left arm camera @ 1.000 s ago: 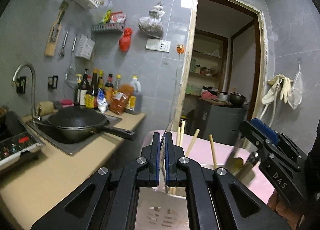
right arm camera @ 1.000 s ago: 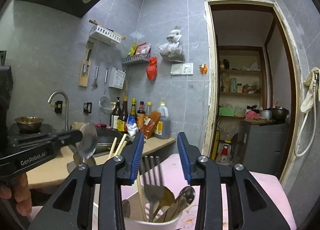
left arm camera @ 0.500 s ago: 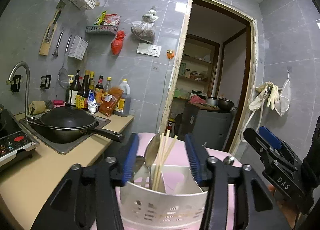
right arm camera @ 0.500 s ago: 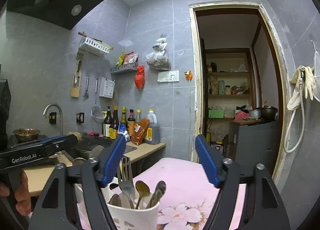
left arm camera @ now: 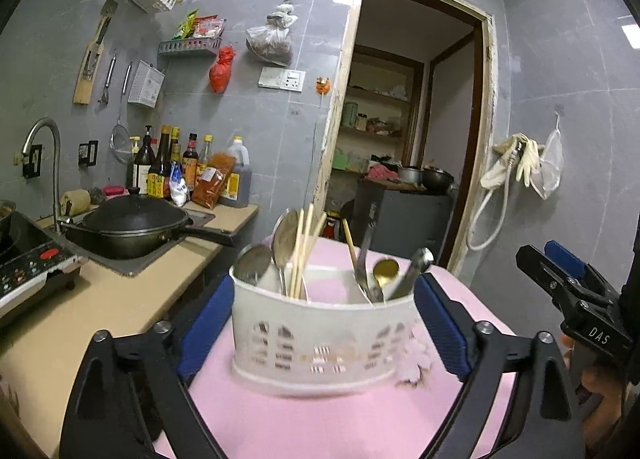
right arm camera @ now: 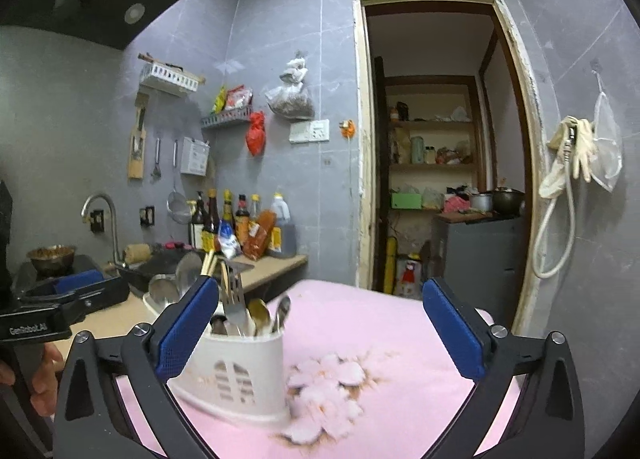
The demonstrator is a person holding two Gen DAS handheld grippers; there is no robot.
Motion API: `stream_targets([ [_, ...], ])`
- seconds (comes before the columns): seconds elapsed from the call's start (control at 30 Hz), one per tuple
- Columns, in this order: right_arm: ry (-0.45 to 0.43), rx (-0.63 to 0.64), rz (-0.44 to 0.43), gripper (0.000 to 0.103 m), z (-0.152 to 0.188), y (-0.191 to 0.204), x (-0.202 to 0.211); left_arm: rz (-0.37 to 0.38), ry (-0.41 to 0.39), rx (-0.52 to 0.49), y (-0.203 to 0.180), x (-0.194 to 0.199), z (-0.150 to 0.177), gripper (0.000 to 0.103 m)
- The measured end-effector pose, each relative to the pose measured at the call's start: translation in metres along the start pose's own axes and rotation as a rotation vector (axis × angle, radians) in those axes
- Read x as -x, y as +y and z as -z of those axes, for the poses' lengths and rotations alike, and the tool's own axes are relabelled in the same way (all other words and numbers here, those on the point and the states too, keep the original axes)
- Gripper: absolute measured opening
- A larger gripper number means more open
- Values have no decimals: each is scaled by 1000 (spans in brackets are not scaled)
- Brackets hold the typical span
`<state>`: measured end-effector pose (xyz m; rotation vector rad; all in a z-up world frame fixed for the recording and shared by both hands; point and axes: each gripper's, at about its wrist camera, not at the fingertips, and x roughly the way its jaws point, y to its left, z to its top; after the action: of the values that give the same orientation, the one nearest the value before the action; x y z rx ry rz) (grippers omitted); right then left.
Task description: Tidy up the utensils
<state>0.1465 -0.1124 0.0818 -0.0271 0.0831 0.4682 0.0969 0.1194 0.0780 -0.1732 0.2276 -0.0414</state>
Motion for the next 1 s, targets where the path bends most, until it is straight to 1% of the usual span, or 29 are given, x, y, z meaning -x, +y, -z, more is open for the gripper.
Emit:
stream_targets([
  [0.07, 20, -8, 5, 103, 5, -1, 8, 1, 18, 2, -1, 3, 7, 93],
  [0.23, 50, -13, 26, 103, 14, 1, 24, 1, 64, -7, -4, 8, 22, 93],
  [0.43, 78, -10, 51, 103, 24, 4, 40, -21, 76, -8, -2, 19, 37, 93],
  [0.53, 96, 18, 90, 103, 30, 9, 46, -33, 77, 0, 1, 24, 44, 93],
  [0.73, 103, 48, 140, 103, 41, 14, 56, -58, 62, -10, 0, 33, 54, 93],
  [1.0, 134, -3, 173, 103, 57, 8, 61, -80, 37, -40, -7, 39, 63, 93],
])
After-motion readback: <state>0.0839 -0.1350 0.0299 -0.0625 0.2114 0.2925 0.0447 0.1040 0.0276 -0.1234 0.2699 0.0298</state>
